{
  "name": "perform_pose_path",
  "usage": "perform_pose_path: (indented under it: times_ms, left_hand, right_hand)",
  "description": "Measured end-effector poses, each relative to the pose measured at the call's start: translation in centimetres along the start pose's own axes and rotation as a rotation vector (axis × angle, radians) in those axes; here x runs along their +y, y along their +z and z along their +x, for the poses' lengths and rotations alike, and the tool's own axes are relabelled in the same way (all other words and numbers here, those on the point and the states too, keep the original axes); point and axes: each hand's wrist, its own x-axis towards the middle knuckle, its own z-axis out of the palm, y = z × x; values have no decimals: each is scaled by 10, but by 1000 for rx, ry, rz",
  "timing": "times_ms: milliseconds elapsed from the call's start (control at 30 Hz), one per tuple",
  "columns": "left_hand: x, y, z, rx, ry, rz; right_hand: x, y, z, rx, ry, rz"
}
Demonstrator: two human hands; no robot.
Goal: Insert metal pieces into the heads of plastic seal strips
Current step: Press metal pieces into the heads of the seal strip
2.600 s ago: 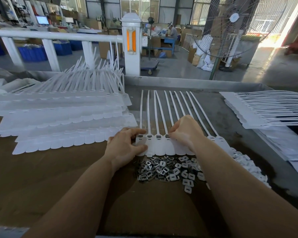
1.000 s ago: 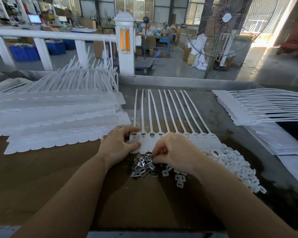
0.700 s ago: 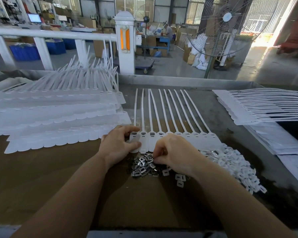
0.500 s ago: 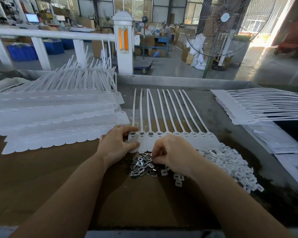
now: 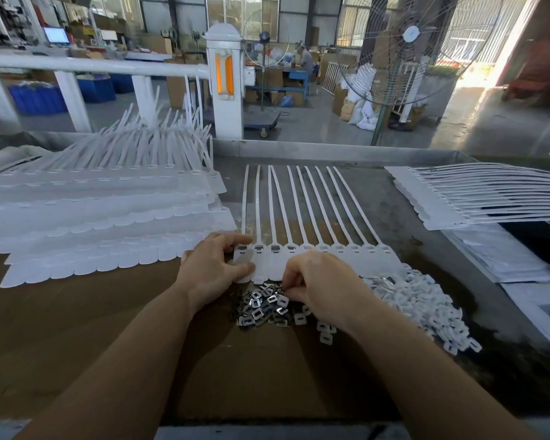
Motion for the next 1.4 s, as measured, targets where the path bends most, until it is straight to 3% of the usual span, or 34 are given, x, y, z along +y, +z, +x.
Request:
perform_pose_path:
  times_ms: [200,333,667,800,1033,1400]
  left_hand:
    - [1,-1,-1,6,2,-16]
    - [0,-1,0,0,-3,-23]
    - [-1,0,0,1,-1,-28]
    - [0,0,-1,-6,0,-37]
    - [1,-1,-3,-11,0,-40]
    - [2,-2,-3,2,13,-31]
  right_hand:
    - [7,-4,0,68,1,141]
    - [25,-21,-4,98,101,208]
    - [61,-41,-15,93,359,-17]
    - [48,-32,-13,177,234,-30]
    - [5,-11,-12,10,-73,80]
    - [-2,0,-8,33,-41,49]
